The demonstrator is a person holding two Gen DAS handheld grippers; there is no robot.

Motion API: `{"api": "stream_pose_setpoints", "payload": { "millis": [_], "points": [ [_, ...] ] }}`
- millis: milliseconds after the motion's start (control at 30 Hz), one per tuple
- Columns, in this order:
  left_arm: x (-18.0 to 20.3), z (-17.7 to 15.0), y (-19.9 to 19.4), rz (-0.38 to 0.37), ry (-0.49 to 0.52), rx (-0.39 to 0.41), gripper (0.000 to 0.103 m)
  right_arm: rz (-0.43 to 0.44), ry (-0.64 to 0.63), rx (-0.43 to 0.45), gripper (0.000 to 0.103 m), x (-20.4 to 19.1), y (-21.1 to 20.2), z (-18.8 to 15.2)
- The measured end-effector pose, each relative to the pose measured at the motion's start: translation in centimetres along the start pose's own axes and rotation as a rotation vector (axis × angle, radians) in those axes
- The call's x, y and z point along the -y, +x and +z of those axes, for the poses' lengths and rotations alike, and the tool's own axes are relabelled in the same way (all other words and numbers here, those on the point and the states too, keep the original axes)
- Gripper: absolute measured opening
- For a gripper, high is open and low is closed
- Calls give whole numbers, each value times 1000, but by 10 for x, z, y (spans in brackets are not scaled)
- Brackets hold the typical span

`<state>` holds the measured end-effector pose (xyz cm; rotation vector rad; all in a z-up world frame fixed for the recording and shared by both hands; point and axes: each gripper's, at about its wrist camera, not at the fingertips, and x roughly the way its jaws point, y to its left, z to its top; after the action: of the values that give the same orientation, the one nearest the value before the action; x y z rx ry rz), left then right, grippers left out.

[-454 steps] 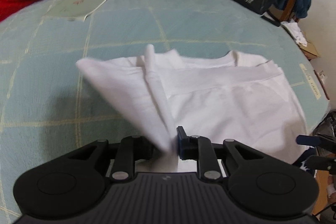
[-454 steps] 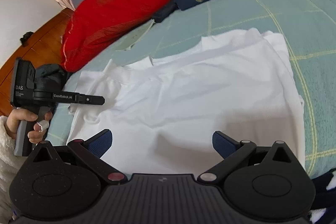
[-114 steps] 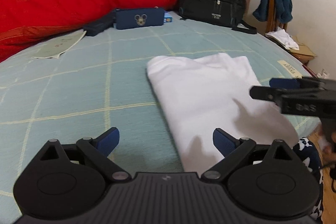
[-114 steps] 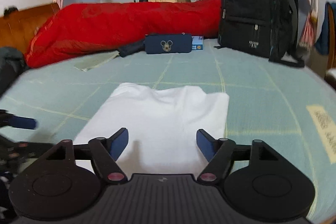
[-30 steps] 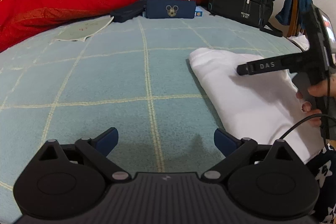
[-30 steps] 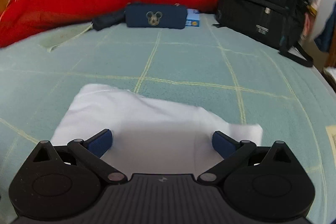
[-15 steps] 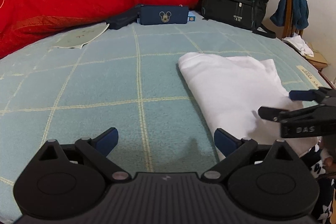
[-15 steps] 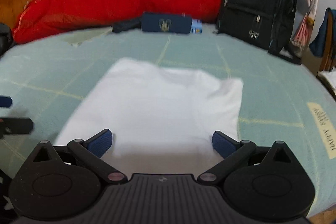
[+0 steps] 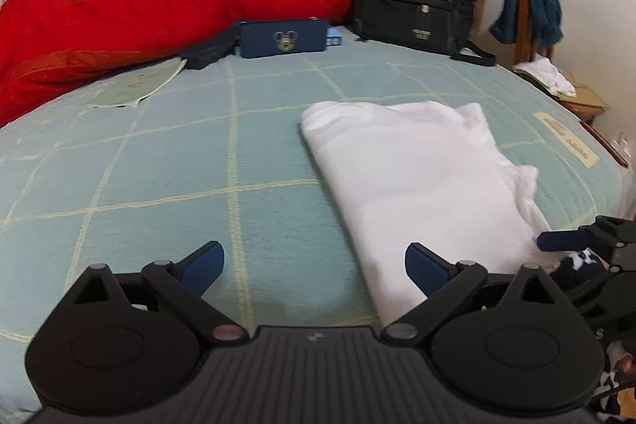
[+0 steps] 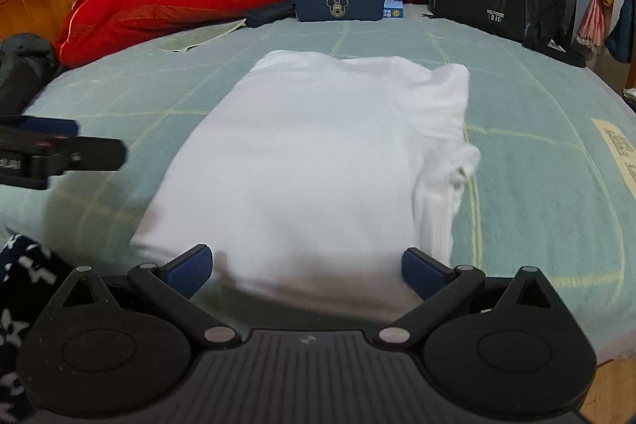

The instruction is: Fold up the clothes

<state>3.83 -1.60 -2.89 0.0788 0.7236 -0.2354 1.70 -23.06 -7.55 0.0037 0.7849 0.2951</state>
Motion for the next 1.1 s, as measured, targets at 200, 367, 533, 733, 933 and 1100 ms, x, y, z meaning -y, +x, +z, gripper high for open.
{"api": "stream_pose_setpoints", "payload": {
  "millis": [200,367,533,733,933,1100],
  "points": [
    [13,-5,-9,-12,34,7,98,10,52,29,103,5,-16,-8],
    [14,-8,-16,-13,22,20,98,66,118,63,103,10,-21,-7],
    [15,-12,-17,-17,25,15,98,93,180,26,103,22,-12,-15],
    [13,-11,-13,-18,13,15,98,155,214,38,102,33,-15,-25],
    [18,-11,-5,-23,31,-2,98,202,299,32,82,51,-6,-26],
    [19,-10,-1,-20,29,-5,98,193,384,77,76,71,-9,-31]
  ]
}}
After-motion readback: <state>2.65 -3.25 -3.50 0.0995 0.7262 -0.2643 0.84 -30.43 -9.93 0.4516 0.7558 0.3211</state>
